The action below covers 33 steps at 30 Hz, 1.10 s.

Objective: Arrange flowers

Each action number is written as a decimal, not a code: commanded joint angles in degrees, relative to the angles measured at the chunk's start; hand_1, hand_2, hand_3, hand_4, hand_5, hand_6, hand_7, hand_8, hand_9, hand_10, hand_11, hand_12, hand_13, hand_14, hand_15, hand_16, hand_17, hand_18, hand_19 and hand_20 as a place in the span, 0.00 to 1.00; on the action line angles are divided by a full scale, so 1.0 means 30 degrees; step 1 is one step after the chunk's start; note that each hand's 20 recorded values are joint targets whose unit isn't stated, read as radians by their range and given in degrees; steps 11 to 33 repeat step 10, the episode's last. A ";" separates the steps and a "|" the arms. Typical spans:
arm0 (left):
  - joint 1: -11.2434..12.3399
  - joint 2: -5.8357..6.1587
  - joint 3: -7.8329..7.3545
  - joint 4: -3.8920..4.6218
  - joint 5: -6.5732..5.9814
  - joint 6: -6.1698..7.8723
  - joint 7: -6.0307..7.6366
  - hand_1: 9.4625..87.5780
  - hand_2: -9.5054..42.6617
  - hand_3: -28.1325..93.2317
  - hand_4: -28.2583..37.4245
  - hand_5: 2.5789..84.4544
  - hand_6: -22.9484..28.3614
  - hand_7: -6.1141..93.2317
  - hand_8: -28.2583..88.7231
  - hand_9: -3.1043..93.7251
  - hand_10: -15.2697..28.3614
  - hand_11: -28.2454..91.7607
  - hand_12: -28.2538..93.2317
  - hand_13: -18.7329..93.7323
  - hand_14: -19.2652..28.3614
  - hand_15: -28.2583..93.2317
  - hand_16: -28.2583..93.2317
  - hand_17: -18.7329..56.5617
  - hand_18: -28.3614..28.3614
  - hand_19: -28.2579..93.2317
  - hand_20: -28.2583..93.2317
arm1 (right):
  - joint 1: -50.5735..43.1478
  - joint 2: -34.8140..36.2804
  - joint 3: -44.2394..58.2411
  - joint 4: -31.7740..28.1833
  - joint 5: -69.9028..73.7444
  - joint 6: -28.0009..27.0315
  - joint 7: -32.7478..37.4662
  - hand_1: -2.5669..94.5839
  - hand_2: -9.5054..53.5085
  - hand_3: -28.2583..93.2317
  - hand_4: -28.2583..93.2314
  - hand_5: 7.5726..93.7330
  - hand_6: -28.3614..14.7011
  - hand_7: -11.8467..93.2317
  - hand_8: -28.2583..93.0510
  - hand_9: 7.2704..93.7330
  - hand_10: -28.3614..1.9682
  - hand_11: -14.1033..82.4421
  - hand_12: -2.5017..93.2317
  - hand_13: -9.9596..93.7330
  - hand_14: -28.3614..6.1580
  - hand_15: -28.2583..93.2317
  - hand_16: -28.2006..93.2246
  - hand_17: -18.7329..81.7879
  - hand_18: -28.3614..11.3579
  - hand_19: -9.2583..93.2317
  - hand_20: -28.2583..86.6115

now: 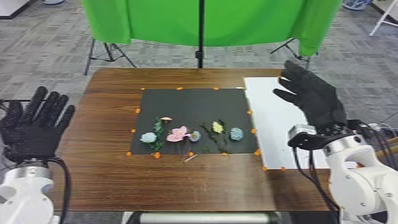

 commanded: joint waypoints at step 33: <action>0.0777 0.0119 0.0341 -0.1112 0.0726 0.0097 0.0601 0.18 0.45 0.84 0.00 0.51 0.60 0.14 0.17 0.43 0.66 0.35 0.31 0.45 0.65 0.36 0.22 0.19 0.73 0.50 0.35 | -0.1006 0.0204 0.0765 -0.0887 -0.0039 0.1195 0.0470 0.19 0.31 0.89 0.00 0.33 0.64 0.18 0.16 0.31 0.60 0.17 0.13 0.36 0.47 0.29 0.37 0.33 0.35 0.30 0.43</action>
